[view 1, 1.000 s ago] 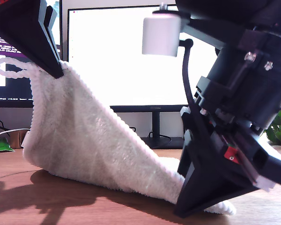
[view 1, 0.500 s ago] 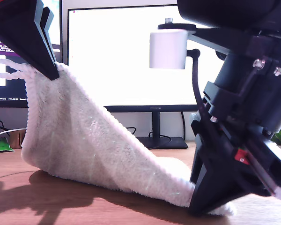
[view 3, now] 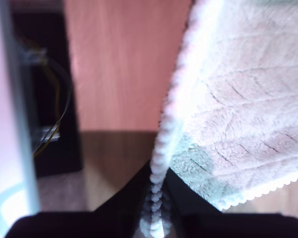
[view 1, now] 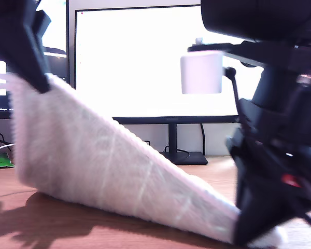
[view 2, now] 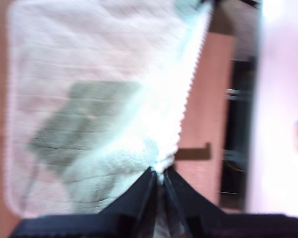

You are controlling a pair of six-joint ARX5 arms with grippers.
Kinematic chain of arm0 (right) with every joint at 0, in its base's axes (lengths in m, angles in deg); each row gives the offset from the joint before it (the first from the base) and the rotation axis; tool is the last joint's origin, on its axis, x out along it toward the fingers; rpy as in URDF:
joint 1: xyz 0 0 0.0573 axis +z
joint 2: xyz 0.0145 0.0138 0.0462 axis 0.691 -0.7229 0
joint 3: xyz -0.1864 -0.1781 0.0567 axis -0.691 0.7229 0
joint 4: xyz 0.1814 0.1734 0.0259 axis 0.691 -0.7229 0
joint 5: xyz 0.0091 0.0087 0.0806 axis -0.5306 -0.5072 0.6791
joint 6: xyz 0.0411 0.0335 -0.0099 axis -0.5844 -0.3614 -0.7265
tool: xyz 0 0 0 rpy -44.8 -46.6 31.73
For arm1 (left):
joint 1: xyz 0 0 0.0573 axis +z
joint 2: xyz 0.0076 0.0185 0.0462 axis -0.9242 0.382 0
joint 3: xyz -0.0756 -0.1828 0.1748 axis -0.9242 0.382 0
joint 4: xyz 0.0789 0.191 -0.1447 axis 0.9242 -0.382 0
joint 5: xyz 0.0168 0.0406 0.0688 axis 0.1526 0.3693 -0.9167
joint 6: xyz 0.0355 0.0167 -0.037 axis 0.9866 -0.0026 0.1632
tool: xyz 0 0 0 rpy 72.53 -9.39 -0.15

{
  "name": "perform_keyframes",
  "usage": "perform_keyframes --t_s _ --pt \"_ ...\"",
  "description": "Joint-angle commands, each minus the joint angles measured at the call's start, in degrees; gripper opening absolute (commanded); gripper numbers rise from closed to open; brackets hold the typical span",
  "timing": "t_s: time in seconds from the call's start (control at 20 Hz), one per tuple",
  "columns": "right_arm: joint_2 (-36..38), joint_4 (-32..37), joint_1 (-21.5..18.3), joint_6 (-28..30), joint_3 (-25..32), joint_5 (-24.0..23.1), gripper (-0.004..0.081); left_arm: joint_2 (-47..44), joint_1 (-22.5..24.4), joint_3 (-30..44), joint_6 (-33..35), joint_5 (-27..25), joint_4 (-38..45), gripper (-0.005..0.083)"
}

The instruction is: Fold the tea towel to a neat square and place it to the right

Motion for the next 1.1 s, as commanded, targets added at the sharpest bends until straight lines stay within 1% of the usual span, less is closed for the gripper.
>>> perform_keyframes --t_s 0.0,0.1,0.2,0.35,0.45,0.5,0.65,0.75,0.9,1.05 --pt "-0.3 -4.5 -0.1 -0.1 -0.5 0.0 -0.0011 0.2 0.2 -0.1 -0.8 1.5 -1.8 -0.0024" --pt "-0.3 -9.5 -0.1 -0.6 -2.3 0.0 -0.0011 0.2 0.1 -0.1 -4.4 4.6 -4.4 -0.0024" --pt "-0.3 -15.3 -0.1 -1.7 -4.8 0.3 -0.0011 0.3 0.0 0.0 -5.1 6.6 -7.1 -0.0024" --pt "-0.3 -22.9 -0.1 -3.0 -8.2 1.9 -0.0011 0.3 -0.9 0.0 -5.7 8.6 -8.6 -0.0024" --pt "-0.3 -27.6 -0.1 -3.3 -9.7 2.9 -0.0011 0.4 -1.7 0.2 -5.7 8.6 -9.5 -0.0024" --pt "-0.3 -29.1 -0.1 -4.3 -10.1 3.7 -0.0011 0.4 -1.9 0.5 -5.7 8.7 -9.6 -0.0024" --pt "-0.3 -32.0 -0.1 -6.6 -10.3 7.0 -0.0011 0.4 -2.3 2.9 -5.7 8.7 -9.5 -0.0024" --pt "-0.3 -32.0 -0.1 -7.3 -10.3 8.4 -0.0011 0.4 -2.3 4.9 -5.9 8.3 -8.9 -0.0024" --pt "-0.3 -32.3 -0.3 -7.2 -10.3 8.8 -0.0011 0.4 -2.3 7.1 -7.0 7.8 -7.5 -0.0024" --pt "-0.3 -31.8 -1.6 -5.9 -10.3 8.3 -0.0011 0.4 -2.3 7.1 -7.0 7.3 -6.7 -0.0024"
